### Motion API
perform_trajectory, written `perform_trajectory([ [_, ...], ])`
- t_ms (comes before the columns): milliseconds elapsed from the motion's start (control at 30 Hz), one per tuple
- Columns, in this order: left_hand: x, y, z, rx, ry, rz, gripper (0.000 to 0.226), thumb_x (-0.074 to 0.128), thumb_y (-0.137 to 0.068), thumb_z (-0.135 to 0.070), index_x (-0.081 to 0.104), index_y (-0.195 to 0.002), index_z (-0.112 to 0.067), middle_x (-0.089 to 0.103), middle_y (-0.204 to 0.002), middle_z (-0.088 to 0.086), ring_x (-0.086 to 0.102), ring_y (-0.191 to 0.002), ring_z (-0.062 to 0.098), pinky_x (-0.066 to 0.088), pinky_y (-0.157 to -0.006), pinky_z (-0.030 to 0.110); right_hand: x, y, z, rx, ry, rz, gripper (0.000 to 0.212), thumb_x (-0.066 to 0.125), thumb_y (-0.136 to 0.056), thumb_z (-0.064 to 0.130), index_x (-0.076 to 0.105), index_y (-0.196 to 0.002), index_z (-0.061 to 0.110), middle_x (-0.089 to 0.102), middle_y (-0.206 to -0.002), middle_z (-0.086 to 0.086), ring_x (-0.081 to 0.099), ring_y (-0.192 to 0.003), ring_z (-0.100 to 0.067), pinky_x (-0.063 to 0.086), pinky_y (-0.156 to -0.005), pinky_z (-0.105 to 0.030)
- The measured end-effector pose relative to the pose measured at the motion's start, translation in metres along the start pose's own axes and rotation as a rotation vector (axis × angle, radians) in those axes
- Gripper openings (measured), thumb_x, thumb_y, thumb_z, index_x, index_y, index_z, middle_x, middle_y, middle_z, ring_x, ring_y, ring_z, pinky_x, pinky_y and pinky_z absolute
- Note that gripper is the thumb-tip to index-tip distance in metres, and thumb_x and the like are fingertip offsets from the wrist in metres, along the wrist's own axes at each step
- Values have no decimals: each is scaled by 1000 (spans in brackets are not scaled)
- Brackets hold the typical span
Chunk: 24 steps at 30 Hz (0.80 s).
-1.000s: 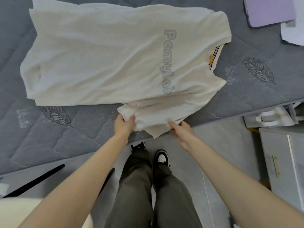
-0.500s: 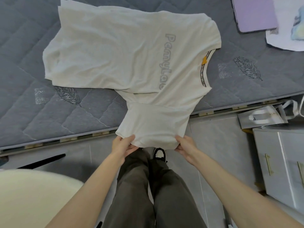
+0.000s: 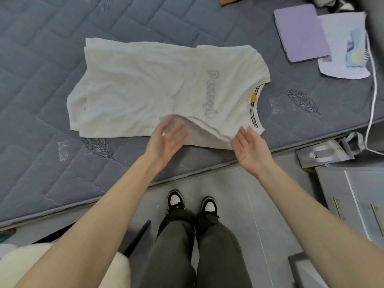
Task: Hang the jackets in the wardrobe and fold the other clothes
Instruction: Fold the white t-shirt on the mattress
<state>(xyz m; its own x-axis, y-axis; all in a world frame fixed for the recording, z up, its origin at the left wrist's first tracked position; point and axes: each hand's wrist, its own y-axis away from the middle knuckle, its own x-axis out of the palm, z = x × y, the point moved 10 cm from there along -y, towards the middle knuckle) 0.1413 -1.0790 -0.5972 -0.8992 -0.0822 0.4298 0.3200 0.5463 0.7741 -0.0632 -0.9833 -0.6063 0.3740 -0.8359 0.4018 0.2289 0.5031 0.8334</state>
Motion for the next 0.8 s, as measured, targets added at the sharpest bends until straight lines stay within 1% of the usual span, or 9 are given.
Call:
perform_trajectory([
  [67, 13, -7, -24, 40, 19, 50, 28, 44, -97, -36, 50, -124, -36, 68, -118, -5, 65, -108, 20, 49, -89, 32, 26, -1, 22, -8, -111, 58, 31, 55, -96, 30, 58, -120, 11, 68, -118, -7, 70, -99, -27, 60, -76, -33],
  [100, 15, -10, -32, 61, -53, 45, 31, 44, -97, -36, 47, -128, -38, 66, -121, -7, 63, -110, 19, 48, -91, 33, 34, -3, 28, -12, -81, 55, 31, 56, -95, 30, 57, -121, 12, 66, -122, -7, 68, -102, -29, 60, -78, -34],
  [233, 7, -24, -56, 175, -360, -83, 37, 47, -95, -26, 46, -131, -36, 64, -120, -10, 61, -110, 15, 46, -95, 32, 47, -16, 35, -25, 286, -21, 30, 56, -96, 22, 56, -126, 17, 64, -121, -1, 67, -103, -24, 56, -84, -34],
  [400, 10, -54, -72, 198, -579, -141, 38, 50, -96, -24, 49, -134, -28, 60, -125, -6, 59, -110, 15, 47, -95, 32, 56, -43, 66, -119, 621, -96, 29, 55, -96, 15, 59, -124, 23, 63, -120, 4, 66, -98, -17, 54, -76, -27],
  [500, 21, -82, -85, 235, -705, -164, 37, 44, -98, -16, 48, -135, -22, 58, -126, -2, 59, -104, 15, 49, -87, 28, 72, -73, 89, -180, 817, -109, 27, 50, -98, 14, 62, -121, 22, 62, -120, 2, 64, -88, -15, 53, -67, -22],
  [567, 28, -105, -97, 266, -756, -212, 36, 43, -98, -14, 49, -133, -21, 57, -127, 0, 59, -101, 15, 49, -85, 28, 85, -100, 104, -225, 973, -97, 25, 48, -99, 14, 63, -117, 23, 60, -123, -1, 60, -88, -14, 51, -68, -22],
  [700, 56, -162, -124, 341, -871, -290, 37, 44, -97, -12, 50, -133, -20, 53, -132, 0, 55, -114, 21, 46, -100, 41, 113, -162, 140, -348, 1406, -83, 33, 47, -94, 15, 57, -123, 25, 50, -132, 0, 49, -107, -15, 40, -80, -24],
  [767, 74, -192, -136, 383, -911, -341, 39, 43, -96, -11, 50, -133, -21, 50, -136, -1, 55, -111, 18, 45, -101, 36, 127, -188, 157, -423, 1569, -72, 39, 47, -92, 14, 52, -129, 23, 43, -139, -1, 34, -128, -21, 31, -91, -25],
  [800, 83, -205, -141, 405, -924, -360, 40, 42, -96, -11, 49, -134, -22, 48, -138, -2, 54, -108, 15, 44, -99, 29, 134, -199, 165, -471, 1627, -61, 42, 48, -91, 12, 49, -132, 20, 40, -142, -2, 27, -133, -23, 27, -97, -25],
])
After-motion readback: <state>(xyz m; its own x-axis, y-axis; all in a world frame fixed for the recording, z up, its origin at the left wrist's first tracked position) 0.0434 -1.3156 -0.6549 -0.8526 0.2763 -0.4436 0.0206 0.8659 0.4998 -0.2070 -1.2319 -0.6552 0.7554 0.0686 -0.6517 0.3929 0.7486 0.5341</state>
